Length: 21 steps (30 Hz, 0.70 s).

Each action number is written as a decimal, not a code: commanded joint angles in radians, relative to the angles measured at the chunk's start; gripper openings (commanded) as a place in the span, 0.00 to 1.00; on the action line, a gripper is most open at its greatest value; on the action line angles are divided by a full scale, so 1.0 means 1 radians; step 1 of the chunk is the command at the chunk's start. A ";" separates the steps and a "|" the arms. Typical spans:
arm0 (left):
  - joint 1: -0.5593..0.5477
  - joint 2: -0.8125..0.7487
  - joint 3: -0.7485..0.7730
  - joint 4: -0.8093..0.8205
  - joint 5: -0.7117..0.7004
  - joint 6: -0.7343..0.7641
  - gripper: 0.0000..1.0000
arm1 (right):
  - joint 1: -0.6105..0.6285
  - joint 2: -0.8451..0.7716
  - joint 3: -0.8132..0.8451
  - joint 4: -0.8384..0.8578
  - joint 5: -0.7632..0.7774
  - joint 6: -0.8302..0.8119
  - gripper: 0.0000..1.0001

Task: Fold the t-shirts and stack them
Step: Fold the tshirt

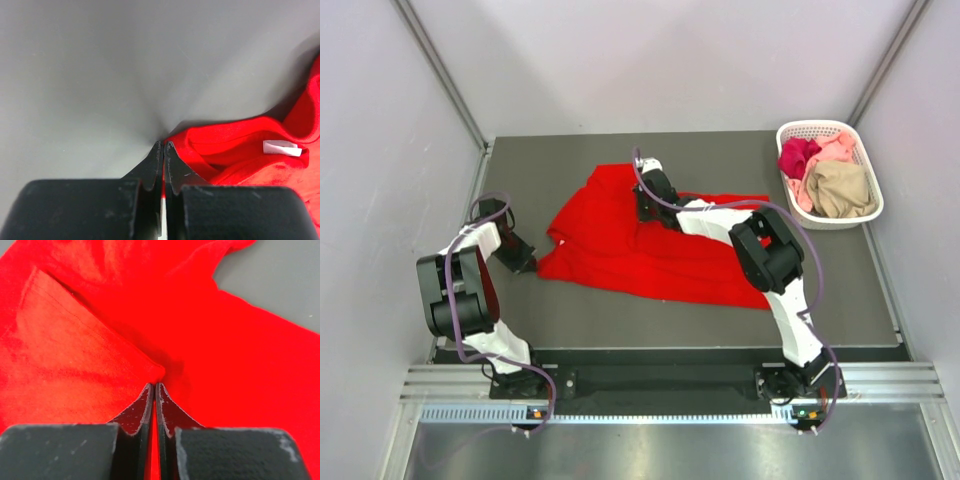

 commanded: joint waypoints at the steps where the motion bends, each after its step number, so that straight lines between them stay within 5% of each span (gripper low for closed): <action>1: 0.008 0.025 0.003 -0.030 -0.143 0.001 0.00 | -0.006 -0.077 -0.005 0.056 0.046 -0.013 0.00; 21: 0.008 0.013 0.025 -0.093 -0.218 -0.003 0.00 | -0.024 -0.070 -0.016 -0.006 0.089 0.083 0.00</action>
